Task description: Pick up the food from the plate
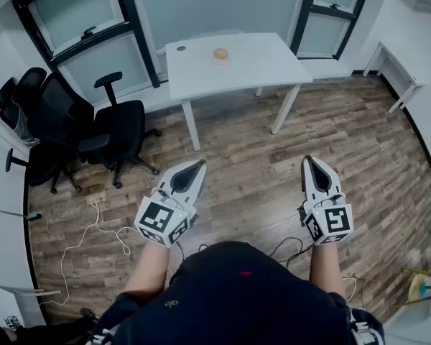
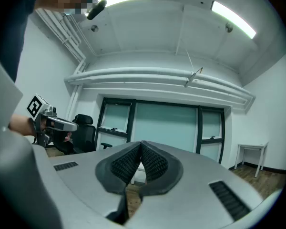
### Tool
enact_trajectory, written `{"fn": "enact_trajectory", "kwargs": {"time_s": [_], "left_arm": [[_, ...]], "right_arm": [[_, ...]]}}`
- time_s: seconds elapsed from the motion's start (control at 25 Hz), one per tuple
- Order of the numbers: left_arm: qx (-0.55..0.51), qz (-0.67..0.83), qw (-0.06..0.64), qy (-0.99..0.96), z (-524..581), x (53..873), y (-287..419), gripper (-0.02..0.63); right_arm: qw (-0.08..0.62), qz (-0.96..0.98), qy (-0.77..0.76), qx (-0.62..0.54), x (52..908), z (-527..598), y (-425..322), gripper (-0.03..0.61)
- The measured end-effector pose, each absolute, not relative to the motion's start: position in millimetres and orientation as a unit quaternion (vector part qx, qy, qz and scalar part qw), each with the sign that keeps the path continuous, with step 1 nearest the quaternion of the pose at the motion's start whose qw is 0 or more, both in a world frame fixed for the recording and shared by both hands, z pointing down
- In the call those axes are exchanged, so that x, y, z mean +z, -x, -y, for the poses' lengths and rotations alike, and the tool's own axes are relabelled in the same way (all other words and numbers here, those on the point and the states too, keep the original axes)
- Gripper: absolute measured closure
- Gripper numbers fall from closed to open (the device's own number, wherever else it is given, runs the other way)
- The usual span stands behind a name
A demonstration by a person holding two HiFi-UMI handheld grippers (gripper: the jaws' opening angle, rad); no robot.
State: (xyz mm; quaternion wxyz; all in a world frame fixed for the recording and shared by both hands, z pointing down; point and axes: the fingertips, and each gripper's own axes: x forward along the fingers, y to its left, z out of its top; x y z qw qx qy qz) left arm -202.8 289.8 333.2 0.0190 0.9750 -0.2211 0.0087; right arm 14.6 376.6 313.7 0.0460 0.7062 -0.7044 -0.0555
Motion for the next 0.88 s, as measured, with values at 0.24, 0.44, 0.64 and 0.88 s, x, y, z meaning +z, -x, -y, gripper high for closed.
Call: {"fn": "enact_trajectory", "kwargs": {"time_s": [0.24,0.44,0.64,0.88], "left_arm": [[0.013,0.229,0.012,-0.973,-285.1,332.1,213.2,0.594],[0.020,0.237,0.015,-0.971,-284.7,334.9,219.5,0.594],[0.023,0.241,0.019,-0.970,-287.9,337.0,221.4,0.594],[0.028,0.246,0.022,-0.969,-291.4,341.4,217.4,0.594]], "right_arm": [[0.043,0.710,-0.701,-0.053,317.3,-366.6,-7.0,0.554],[0.032,0.713,-0.698,-0.054,317.2,-363.6,-3.3,0.554],[0.026,0.714,-0.697,-0.051,319.4,-365.7,-2.2,0.554],[0.024,0.718,-0.694,-0.043,327.7,-367.6,-7.4,0.554]]}}
